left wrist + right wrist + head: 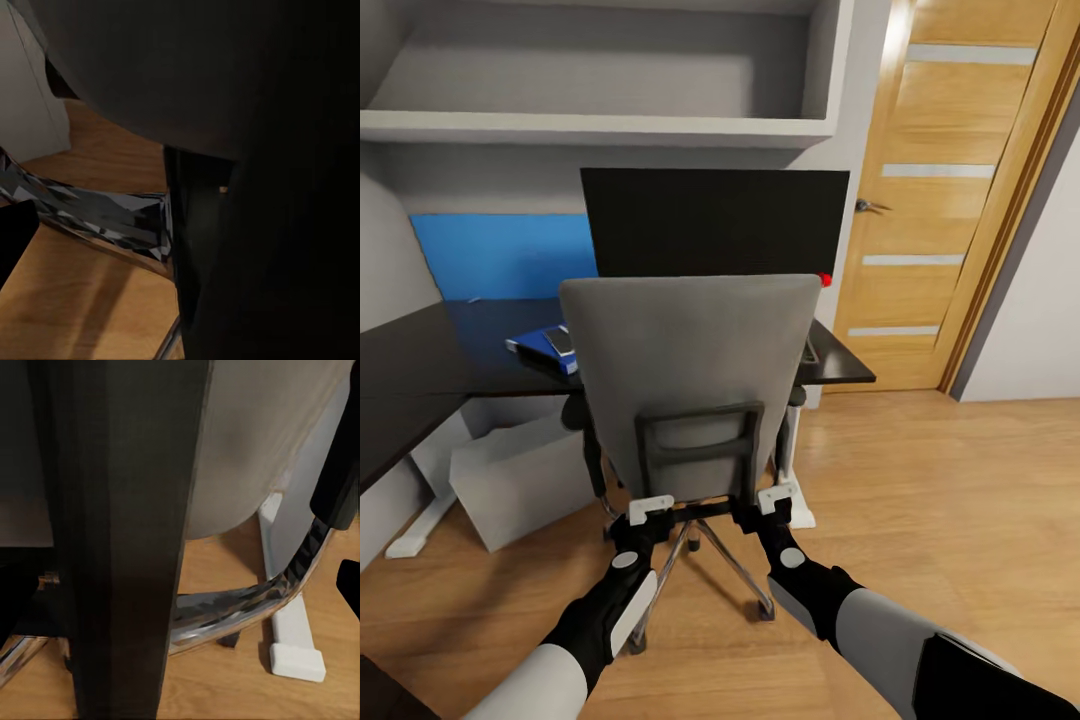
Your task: In the bedroom, organize the workspace by keeping the computer under the desk, ensuring the monitor is on the desk, placing the keyboard on the desk next to the monitor, placing the mouse on the desk next to the keyboard, moving the folder from the swivel chair onto the desk next to the mouse, stacking the notebook on top of the folder with the pen on top of the notebook, and positioning the swivel chair next to the desk.
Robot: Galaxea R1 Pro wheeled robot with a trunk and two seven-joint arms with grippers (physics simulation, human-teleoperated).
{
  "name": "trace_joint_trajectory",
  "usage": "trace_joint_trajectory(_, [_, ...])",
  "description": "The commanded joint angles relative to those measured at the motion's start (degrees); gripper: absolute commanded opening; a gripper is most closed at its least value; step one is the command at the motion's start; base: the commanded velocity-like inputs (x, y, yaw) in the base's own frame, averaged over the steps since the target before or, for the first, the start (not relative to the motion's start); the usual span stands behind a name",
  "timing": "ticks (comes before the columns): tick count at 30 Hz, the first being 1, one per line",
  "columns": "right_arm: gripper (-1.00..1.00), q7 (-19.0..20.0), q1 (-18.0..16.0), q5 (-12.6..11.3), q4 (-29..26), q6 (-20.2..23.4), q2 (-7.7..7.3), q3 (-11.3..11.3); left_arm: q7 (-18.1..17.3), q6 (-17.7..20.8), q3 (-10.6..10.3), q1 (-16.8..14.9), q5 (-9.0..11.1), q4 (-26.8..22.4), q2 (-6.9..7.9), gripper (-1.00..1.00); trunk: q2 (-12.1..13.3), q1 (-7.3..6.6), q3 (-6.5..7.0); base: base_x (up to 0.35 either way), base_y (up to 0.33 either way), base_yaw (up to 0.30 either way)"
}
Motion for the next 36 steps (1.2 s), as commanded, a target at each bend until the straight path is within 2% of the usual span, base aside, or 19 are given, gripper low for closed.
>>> trace_joint_trajectory(1, [1.0,-0.3,-0.1,-0.4,0.0,-0.2,0.0,0.5,0.5,0.0,-0.3,-0.1,-0.1,-0.8,0.05,1.0,0.0,-0.01,-0.05,0.068,0.0,0.0])
trace_joint_trajectory(9, [1.0,-0.3,-0.1,-0.4,0.0,-0.2,0.0,0.5,0.5,0.0,-0.3,-0.1,-0.1,-0.8,0.05,1.0,0.0,-0.01,-0.05,-0.068,0.0,0.0])
trace_joint_trajectory(36, [1.0,-0.4,-0.1,-0.4,0.0,-0.2,-0.03,0.4,0.5,0.0,-0.3,-0.1,-0.1,-0.9,0.05,1.0,0.0,-0.01,-0.05,-0.326,0.0,0.0])
